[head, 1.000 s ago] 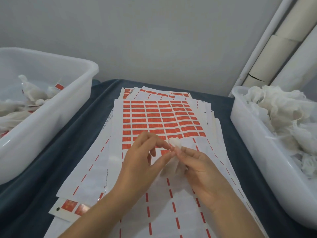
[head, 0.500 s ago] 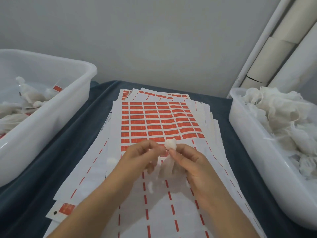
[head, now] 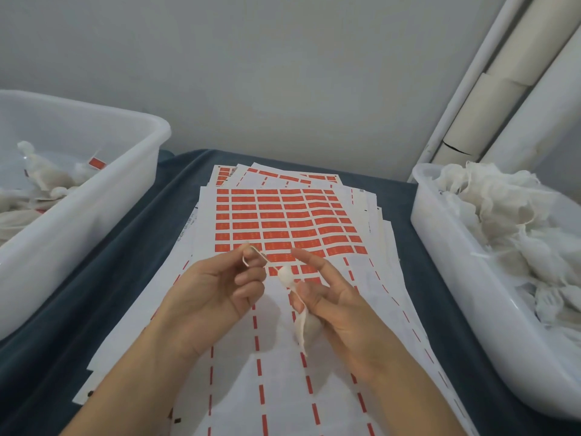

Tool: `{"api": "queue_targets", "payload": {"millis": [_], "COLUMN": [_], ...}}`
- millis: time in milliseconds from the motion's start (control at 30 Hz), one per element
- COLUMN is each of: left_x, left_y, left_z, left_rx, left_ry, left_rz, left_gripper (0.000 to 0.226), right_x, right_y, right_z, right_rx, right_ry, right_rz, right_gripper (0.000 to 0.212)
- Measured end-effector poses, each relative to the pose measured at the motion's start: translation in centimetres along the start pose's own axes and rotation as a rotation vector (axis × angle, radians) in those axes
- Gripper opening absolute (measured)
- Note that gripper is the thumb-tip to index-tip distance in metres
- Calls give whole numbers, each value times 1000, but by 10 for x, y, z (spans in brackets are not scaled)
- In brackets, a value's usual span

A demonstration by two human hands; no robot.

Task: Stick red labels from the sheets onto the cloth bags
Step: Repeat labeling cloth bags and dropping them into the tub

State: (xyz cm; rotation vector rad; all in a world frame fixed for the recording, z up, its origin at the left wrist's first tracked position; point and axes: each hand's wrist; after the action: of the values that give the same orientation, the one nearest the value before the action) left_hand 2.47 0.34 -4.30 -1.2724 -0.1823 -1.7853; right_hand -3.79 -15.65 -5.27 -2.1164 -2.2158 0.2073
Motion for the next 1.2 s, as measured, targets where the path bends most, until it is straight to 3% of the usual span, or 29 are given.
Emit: {"api": "queue_targets", "payload": {"millis": [100, 167, 300, 333, 433, 533, 600, 700, 833, 867, 933, 967, 1000, 1033, 1067, 1133, 1200], "left_x": [0, 1, -2, -2, 0, -5, -8, -13, -22, -21, -13, -7, -3, 2, 10, 10, 5], "left_y": [2, 2, 7, 7, 6, 15, 18, 21, 23, 24, 20, 17, 13, 8, 2, 0, 4], "left_z": [-4, -6, -10, -11, -11, -3, 6, 13, 21, 19, 7, -2, -12, -19, -26, -40, -44], "left_rx": [49, 106, 284, 305, 288, 462, 466, 326, 286, 286, 412, 572, 713, 702, 562, 307, 315], "left_ry": [-8, 190, 1250, 1384, 1272, 1161, 1035, 851, 647, 701, 1077, 1260, 1352, 1344, 1293, 1325, 1365], "left_rz": [19, 50, 135, 109, 151, 610, 788, 756, 676, 690, 784, 768, 624, 386, 161, -94, -128], "left_gripper": [19, 24, 17, 19, 22, 11, 37, 51, 55, 60, 72, 74, 71, 69, 70, 71, 48], "right_x": [0, -2, -6, -6, -6, -9, -13, -16, -12, -12, -10, -8, -6, -3, 1, 7, 10], "right_y": [0, -1, -4, -5, -5, -2, 1, 3, 2, 2, 1, 0, -2, -3, -4, -6, -5], "right_z": [2, 2, -4, -5, -4, -2, 0, 1, 2, 2, 2, 2, 0, -1, -1, 0, -1], "right_rx": [-6, -3, -13, -35, -60, -53, -52, -120, -120, -112, -95, -91, -91, -102, -121, -172, -227], "right_ry": [-48, -88, -131, -147, -95, -7, 58, -7, 1, 12, 54, 94, 134, 161, 172, 104, -15], "right_rz": [-13, 13, -39, -42, -9, 179, 368, 574, 610, 600, 557, 510, 444, 372, 317, 292, 312], "right_gripper": [30, 23, 28, 27, 21, 19, 18, 23, 28, 26, 24, 22, 19, 18, 19, 22, 25]}}
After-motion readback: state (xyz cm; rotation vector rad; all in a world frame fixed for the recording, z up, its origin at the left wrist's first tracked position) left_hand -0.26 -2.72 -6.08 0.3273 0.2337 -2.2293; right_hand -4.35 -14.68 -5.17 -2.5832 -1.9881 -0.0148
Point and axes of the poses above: each hand's wrist, its own y-axis towards the middle knuckle, its own x-axis out of the palm, z = x × y, and after that the axes turned 1 degree about -x, right-handed
